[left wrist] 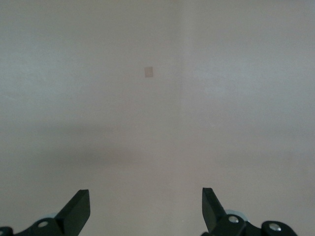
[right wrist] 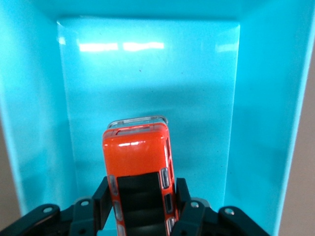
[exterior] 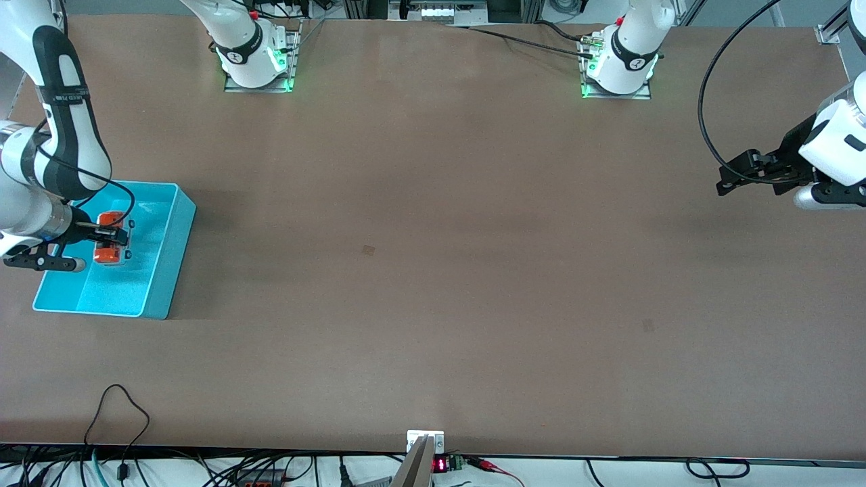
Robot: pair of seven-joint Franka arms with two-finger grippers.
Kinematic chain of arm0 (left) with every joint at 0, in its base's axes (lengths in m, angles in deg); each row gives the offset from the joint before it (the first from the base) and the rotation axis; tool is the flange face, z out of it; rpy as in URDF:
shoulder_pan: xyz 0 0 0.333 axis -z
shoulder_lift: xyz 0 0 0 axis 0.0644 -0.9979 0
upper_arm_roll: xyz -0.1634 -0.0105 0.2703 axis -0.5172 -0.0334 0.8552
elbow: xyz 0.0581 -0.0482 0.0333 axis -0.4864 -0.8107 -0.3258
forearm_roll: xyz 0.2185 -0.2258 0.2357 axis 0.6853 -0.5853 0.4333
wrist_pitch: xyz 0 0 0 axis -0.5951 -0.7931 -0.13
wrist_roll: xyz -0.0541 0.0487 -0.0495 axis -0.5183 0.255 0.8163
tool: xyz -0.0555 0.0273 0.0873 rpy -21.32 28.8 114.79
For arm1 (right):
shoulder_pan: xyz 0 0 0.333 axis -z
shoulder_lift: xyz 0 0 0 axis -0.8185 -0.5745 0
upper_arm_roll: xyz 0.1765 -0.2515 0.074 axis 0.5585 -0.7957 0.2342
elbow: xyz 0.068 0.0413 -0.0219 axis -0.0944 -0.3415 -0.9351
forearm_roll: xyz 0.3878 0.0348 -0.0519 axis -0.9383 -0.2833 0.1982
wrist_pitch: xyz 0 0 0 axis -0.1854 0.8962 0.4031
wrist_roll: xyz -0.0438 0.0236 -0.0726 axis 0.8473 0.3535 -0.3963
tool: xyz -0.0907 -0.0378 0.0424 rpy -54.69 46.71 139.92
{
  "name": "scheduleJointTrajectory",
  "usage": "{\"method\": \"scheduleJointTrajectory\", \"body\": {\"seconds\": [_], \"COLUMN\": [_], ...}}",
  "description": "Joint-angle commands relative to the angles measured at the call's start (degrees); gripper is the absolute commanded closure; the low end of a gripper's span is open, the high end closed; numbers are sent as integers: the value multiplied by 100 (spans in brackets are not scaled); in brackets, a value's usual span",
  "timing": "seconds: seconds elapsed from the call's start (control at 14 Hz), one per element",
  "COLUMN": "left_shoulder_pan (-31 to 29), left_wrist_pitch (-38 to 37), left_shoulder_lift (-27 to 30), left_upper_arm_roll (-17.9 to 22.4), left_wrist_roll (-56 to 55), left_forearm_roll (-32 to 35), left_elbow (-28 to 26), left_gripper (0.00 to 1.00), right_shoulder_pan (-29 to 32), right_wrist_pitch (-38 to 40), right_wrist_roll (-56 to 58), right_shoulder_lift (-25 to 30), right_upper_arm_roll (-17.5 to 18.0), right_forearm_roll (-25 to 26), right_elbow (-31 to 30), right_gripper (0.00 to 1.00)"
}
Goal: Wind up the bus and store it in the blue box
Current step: 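Carry the bus over the cyan box and lower it inside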
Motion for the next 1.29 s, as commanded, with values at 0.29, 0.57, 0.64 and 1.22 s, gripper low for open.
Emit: {"method": "scheduleJointTrajectory", "body": {"seconds": [0.29, 0.57, 0.64, 1.22], "left_shoulder_pan": [102, 182, 226, 191], "left_wrist_pitch": [-64, -55, -46, -29], "left_shoulder_lift": [39, 56, 56, 74], "left_upper_arm_roll": [50, 86, 147, 209], "left_wrist_roll": [-47, -47, -47, 32], "left_forearm_roll": [43, 52, 60, 104], "left_elbow": [60, 51, 60, 60], "left_gripper": [0, 0, 0, 0], "right_shoulder_pan": [234, 234, 234, 199], "right_wrist_pitch": [-399, -399, -399, -312], "right_wrist_roll": [23, 23, 23, 182], "right_shoulder_lift": [-517, -526, -526, -159], "right_upper_arm_roll": [45, 45, 45, 106], "right_forearm_roll": [-10, -1, -1, 25], "right_elbow": [-149, -149, -140, -78], "right_gripper": [100, 100, 100, 0]}}
